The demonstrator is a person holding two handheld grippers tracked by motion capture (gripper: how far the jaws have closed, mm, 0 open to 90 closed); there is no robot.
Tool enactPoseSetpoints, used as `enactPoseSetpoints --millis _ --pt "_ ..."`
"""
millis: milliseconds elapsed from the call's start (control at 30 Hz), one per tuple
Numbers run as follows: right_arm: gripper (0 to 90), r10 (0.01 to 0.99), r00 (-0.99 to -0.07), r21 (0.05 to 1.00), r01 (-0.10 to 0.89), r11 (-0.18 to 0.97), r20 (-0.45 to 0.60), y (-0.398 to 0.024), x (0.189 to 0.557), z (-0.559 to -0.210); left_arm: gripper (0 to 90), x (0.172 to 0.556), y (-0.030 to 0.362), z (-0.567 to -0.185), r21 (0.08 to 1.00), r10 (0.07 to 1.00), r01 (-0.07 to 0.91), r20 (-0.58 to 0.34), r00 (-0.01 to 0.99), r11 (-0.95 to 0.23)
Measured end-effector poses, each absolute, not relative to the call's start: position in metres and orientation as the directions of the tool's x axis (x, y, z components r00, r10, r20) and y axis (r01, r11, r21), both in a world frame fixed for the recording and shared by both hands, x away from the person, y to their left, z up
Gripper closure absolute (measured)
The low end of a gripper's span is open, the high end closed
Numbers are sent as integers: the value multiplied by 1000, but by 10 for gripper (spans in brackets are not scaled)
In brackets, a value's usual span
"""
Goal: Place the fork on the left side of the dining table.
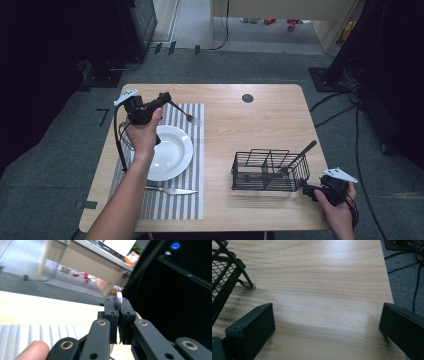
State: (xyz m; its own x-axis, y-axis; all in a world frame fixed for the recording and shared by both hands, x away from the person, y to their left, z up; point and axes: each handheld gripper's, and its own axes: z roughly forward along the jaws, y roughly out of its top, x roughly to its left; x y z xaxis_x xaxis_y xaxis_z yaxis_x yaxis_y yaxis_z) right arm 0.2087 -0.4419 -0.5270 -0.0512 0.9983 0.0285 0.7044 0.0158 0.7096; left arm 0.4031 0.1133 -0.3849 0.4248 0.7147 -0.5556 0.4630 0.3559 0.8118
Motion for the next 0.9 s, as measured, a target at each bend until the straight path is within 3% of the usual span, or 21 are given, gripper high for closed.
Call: enactPoseSetpoints --millis 500,667,900 --pt "0 998 -51 710 704 16 29 -442 209 -527 886 451 148 -447 684 702 528 -680 212 503" --pt "0 998 -51 709 705 15 29 -442 209 -527 886 464 156 -467 608 672 567 -730 124 556" --pt "0 998 -51 710 704 16 29 -442 209 -527 885 476 163 -487 541 598 542 -797 86 643"
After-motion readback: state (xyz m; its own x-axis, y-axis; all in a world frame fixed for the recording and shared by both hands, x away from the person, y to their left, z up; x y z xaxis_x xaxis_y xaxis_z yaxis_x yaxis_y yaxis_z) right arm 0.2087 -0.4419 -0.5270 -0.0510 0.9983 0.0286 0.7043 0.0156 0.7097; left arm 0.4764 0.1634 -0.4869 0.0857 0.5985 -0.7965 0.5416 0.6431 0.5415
